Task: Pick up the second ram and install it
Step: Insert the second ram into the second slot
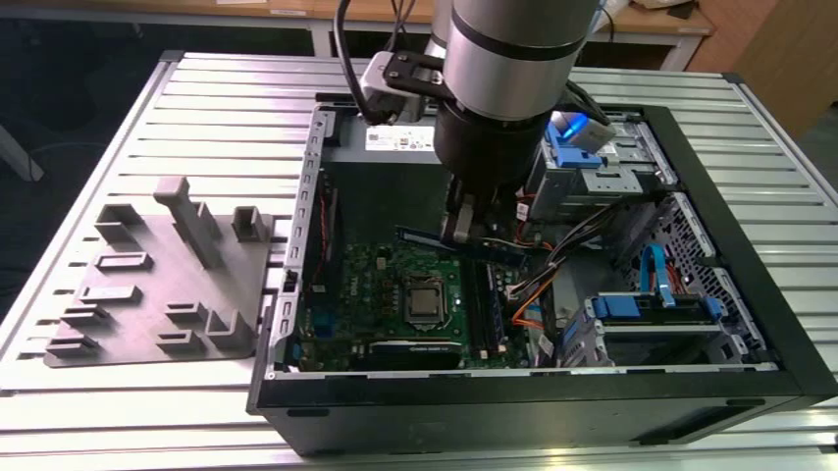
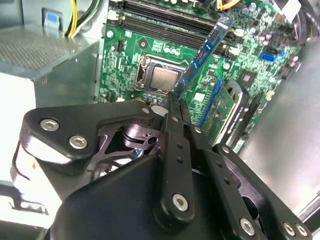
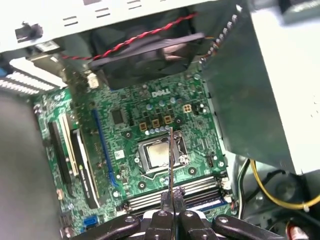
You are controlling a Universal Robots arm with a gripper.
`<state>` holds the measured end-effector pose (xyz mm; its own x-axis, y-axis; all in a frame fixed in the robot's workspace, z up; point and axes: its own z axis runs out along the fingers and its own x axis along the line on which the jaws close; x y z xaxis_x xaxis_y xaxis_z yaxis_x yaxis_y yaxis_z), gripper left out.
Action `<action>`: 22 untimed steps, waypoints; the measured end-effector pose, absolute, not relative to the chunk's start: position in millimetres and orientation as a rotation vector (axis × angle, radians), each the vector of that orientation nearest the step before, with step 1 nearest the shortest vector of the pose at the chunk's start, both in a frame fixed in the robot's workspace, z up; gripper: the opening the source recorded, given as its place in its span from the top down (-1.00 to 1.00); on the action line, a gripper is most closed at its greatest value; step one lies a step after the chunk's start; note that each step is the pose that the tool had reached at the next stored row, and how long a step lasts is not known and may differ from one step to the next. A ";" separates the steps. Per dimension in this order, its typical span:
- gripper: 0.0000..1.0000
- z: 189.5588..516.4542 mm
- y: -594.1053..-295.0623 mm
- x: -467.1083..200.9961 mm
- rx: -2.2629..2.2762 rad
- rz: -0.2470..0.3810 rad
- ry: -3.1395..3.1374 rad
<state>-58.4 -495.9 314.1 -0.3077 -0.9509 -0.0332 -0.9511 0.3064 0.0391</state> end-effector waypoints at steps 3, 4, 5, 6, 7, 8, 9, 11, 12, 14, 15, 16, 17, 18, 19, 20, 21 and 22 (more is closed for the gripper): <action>0.83 314.0 -495.9 -58.4 -1.776 0.080 2.584; 0.83 314.0 -495.9 -58.4 -1.751 0.080 2.600; 0.83 314.0 -495.9 -58.4 -1.728 0.080 2.615; 0.83 314.0 -495.9 -58.4 -1.704 0.080 2.631; 0.83 314.0 -495.9 -58.3 -1.680 0.080 2.645; 0.83 314.0 -495.9 -58.4 -1.655 0.079 2.660; 0.83 313.9 -495.9 -58.4 -1.631 0.079 2.674; 0.83 313.9 -495.9 -58.4 -1.582 0.079 2.702; 0.83 313.9 -495.9 -58.3 -1.556 0.079 2.717; 0.83 313.9 -495.9 -58.4 -1.506 0.079 2.744; 0.83 313.9 -495.9 -58.3 -1.481 0.078 2.757; 0.83 313.9 -495.9 -58.4 -1.456 0.078 2.770; 0.83 313.9 -495.9 -58.4 -1.431 0.078 2.783; 0.83 313.9 -495.9 -58.3 -1.406 0.078 2.795; 0.83 313.9 -495.9 -58.4 -1.378 0.078 2.808; 0.83 313.9 -495.9 -58.4 -1.352 0.078 2.820; 0.83 313.9 -495.9 -58.4 -1.327 0.077 2.832; 0.83 313.9 -495.9 -58.4 -1.301 0.077 2.843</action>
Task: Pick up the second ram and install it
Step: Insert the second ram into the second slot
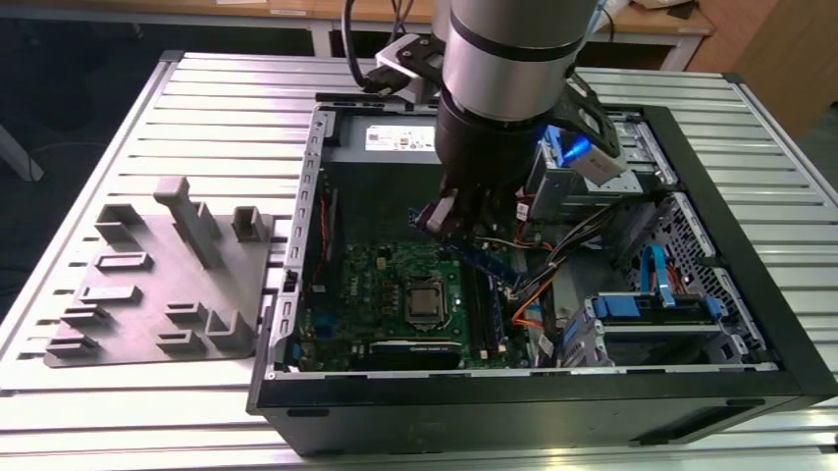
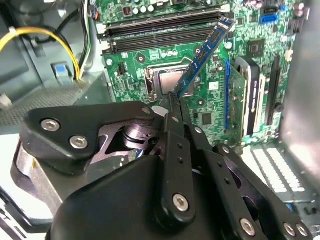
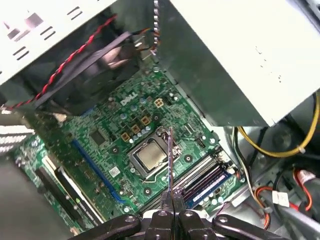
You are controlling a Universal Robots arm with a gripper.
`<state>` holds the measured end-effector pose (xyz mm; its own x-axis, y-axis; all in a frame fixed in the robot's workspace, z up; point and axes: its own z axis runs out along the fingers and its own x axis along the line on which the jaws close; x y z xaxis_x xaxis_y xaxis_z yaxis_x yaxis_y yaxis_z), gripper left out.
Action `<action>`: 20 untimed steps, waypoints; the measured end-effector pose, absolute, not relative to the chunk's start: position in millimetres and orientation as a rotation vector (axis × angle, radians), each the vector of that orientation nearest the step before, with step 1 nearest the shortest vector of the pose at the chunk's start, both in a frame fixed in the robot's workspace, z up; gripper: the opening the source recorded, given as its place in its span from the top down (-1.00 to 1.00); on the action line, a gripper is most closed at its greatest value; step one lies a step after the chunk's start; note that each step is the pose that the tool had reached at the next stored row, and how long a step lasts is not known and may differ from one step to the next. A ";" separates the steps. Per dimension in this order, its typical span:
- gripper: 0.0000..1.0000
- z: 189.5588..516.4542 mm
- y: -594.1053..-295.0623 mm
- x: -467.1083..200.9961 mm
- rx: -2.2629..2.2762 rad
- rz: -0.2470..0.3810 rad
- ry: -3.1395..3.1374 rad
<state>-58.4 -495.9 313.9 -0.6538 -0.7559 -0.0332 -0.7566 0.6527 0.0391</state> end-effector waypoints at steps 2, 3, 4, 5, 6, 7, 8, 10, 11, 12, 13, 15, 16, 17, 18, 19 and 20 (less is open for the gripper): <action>0.83 313.9 -495.9 -58.4 -1.249 0.077 2.865; 0.83 313.9 -495.9 -58.4 -1.222 0.077 2.877; 0.83 313.9 -495.9 -58.3 -1.196 0.076 2.887; 0.83 313.8 -495.9 -58.4 -1.170 0.076 2.897; 0.83 313.8 -495.9 -58.4 -1.144 0.076 2.907; 0.83 313.8 -495.9 -58.4 -1.117 0.076 2.917; 0.83 313.7 -495.9 -58.4 -1.091 0.075 2.927; 0.83 313.6 -495.9 -58.4 -1.037 0.075 2.945; 0.83 313.6 -495.9 -58.4 -1.010 0.074 2.954; 0.83 313.6 -495.9 -58.4 -0.983 0.074 2.963; 0.83 313.5 -495.9 -58.4 -0.954 0.074 2.972; 0.83 313.5 -495.9 -58.4 -0.900 0.073 2.988; 0.83 313.4 -495.9 -58.4 -0.873 0.073 2.995; 0.83 313.3 -495.9 -58.4 -0.846 0.073 3.002; 0.83 313.2 -495.9 -58.4 -0.819 0.072 3.010; 0.83 313.1 -495.9 -58.4 -0.790 0.072 3.017; 0.83 313.0 -495.9 -58.4 -0.763 0.072 3.023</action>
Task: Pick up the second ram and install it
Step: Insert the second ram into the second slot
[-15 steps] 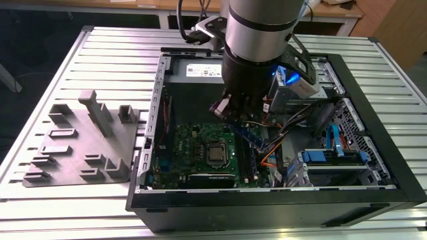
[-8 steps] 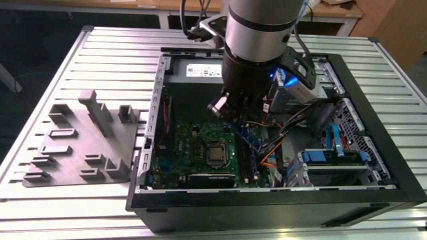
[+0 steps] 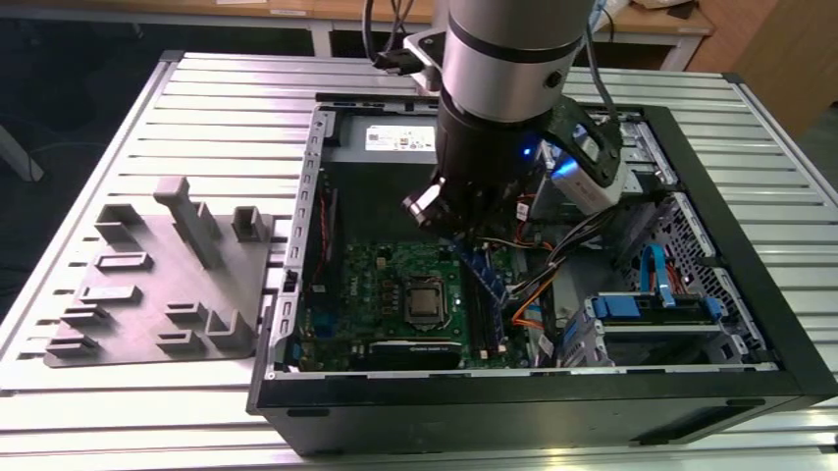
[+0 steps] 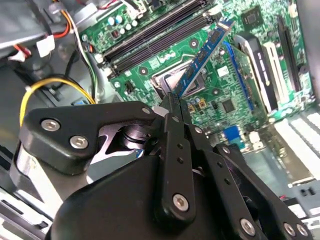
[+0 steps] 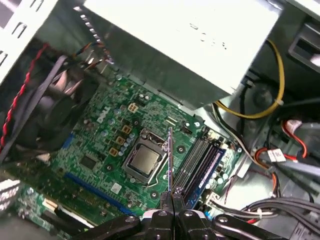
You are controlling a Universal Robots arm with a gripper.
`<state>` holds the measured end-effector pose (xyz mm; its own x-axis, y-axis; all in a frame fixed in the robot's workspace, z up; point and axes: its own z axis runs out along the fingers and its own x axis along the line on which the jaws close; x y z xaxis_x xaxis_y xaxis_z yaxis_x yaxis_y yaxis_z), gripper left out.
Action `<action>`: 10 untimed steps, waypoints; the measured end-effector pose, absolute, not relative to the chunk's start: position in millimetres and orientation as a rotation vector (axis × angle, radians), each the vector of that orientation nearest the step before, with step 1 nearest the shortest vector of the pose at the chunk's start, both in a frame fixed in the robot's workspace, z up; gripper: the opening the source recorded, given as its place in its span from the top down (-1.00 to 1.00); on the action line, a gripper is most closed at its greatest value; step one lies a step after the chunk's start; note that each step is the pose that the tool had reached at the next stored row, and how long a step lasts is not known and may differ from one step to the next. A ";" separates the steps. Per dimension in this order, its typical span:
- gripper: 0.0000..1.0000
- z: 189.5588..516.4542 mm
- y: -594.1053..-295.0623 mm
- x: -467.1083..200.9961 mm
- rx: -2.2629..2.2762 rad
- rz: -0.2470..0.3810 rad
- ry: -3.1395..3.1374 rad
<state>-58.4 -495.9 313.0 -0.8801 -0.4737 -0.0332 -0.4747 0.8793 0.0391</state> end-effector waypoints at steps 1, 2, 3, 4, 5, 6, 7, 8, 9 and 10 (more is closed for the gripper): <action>0.83 312.9 -495.9 -58.4 -0.735 0.071 3.030; 0.83 312.8 -495.9 -58.4 -0.708 0.071 3.036; 0.83 312.6 -495.9 -58.4 -0.681 0.071 3.042; 0.83 312.6 -495.9 -58.4 -0.653 0.070 3.047; 0.83 312.4 -495.9 -58.3 -0.626 0.070 3.053; 0.83 312.3 -495.9 -58.4 -0.598 0.070 3.058; 0.83 312.2 -495.9 -58.4 -0.568 0.069 3.063; 0.83 312.1 -495.9 -58.3 -0.541 0.069 3.068; 0.83 312.0 -495.9 -58.4 -0.513 0.069 3.072; 0.83 311.9 -495.9 -58.3 -0.485 0.068 3.076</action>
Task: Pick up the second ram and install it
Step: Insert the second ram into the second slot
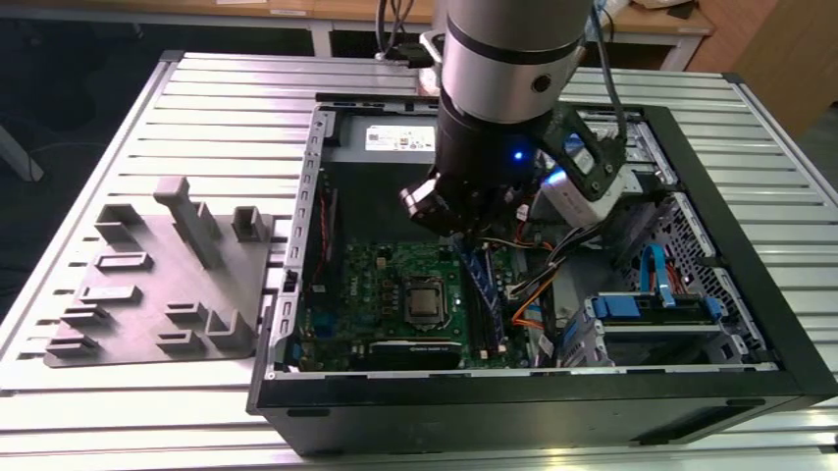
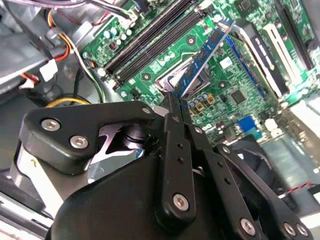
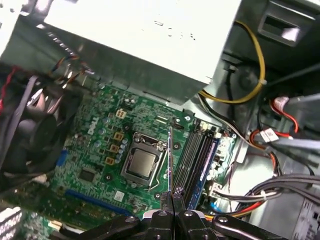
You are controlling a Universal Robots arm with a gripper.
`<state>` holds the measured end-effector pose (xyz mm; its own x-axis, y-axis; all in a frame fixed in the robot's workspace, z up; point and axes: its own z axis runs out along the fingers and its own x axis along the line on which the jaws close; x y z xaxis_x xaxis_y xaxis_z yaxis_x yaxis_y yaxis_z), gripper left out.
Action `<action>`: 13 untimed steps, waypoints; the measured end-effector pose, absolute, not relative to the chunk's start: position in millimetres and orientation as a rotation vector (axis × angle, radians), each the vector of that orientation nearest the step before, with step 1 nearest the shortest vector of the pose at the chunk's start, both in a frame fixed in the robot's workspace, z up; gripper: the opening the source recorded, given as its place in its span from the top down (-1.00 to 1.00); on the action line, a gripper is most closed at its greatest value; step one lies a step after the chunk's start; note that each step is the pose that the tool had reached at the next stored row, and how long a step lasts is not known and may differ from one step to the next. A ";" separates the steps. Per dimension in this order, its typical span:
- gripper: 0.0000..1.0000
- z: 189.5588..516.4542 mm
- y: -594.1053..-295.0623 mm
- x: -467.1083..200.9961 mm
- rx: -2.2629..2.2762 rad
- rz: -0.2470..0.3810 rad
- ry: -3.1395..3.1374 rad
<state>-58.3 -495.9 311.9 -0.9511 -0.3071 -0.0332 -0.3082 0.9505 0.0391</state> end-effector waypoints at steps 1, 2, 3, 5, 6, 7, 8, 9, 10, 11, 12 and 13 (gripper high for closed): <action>0.83 311.7 -495.9 -58.3 -0.457 0.068 3.080; 0.83 311.6 -495.9 -58.3 -0.430 0.067 3.084; 0.83 311.5 -495.9 -58.4 -0.402 0.067 3.087; 0.83 311.2 -495.9 -58.4 -0.344 0.066 3.093; 0.83 311.1 -495.9 -58.3 -0.316 0.066 3.096; 0.83 311.0 -495.9 -58.3 -0.288 0.065 3.098; 0.83 310.8 -495.9 -58.4 -0.260 0.065 3.100; 0.83 310.6 -495.9 -58.4 -0.232 0.065 3.102; 0.83 310.4 -495.9 -58.3 -0.202 0.064 3.104; 0.83 310.1 -495.9 -58.3 -0.175 0.064 3.105; 0.83 309.8 -495.9 -58.4 -0.147 0.063 3.106; 0.83 309.4 -495.9 -58.4 -0.119 0.063 3.107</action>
<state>-58.4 -495.9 309.4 -0.9966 -0.0756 -0.0332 -0.0769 0.9963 0.0392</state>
